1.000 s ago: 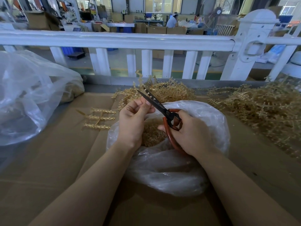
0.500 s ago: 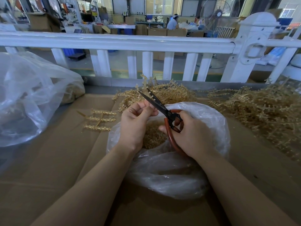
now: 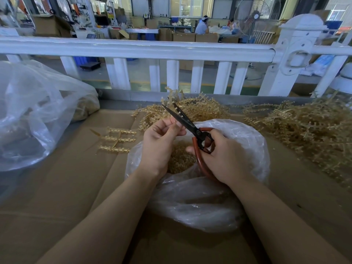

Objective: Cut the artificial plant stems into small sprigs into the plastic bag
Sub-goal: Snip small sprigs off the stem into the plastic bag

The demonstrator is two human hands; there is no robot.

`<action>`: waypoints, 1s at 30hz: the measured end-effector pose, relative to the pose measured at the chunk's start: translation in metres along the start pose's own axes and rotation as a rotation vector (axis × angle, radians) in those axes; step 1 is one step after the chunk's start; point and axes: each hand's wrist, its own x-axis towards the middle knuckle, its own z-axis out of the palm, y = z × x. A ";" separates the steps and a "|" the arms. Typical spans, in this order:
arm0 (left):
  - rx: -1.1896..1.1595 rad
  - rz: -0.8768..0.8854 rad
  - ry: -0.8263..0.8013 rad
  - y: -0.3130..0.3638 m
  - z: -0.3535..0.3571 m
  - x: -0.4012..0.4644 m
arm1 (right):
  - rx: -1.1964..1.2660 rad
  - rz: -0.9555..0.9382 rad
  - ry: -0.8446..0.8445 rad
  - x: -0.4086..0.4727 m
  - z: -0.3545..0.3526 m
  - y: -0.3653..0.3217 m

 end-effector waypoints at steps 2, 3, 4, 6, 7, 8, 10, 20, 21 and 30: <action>-0.014 0.004 0.002 -0.001 0.000 0.000 | 0.011 -0.002 -0.004 0.000 0.001 0.000; -0.019 0.006 0.001 -0.001 -0.001 0.000 | 0.018 -0.006 -0.001 0.000 0.001 0.000; -0.021 0.007 -0.002 -0.001 -0.001 0.000 | 0.022 -0.011 0.006 0.000 0.001 0.000; -0.028 0.002 -0.010 -0.001 -0.002 0.000 | 0.018 -0.019 0.021 0.000 0.001 0.001; -0.039 -0.004 -0.006 -0.001 -0.002 0.000 | 0.014 -0.020 0.024 0.000 0.001 0.001; -0.055 -0.014 0.008 -0.001 -0.002 0.000 | 0.009 -0.017 0.019 -0.001 0.002 0.002; -0.099 -0.036 0.059 0.000 -0.003 0.001 | 0.010 -0.002 0.003 -0.001 0.003 0.004; 0.205 0.004 -0.111 -0.002 0.001 -0.004 | 0.584 0.094 0.009 0.001 0.008 -0.011; 0.217 -0.002 -0.111 -0.002 0.001 -0.004 | 0.602 0.108 -0.014 0.001 0.009 -0.012; 0.270 0.024 -0.106 -0.002 0.001 -0.004 | 0.750 0.289 0.044 0.002 0.009 -0.014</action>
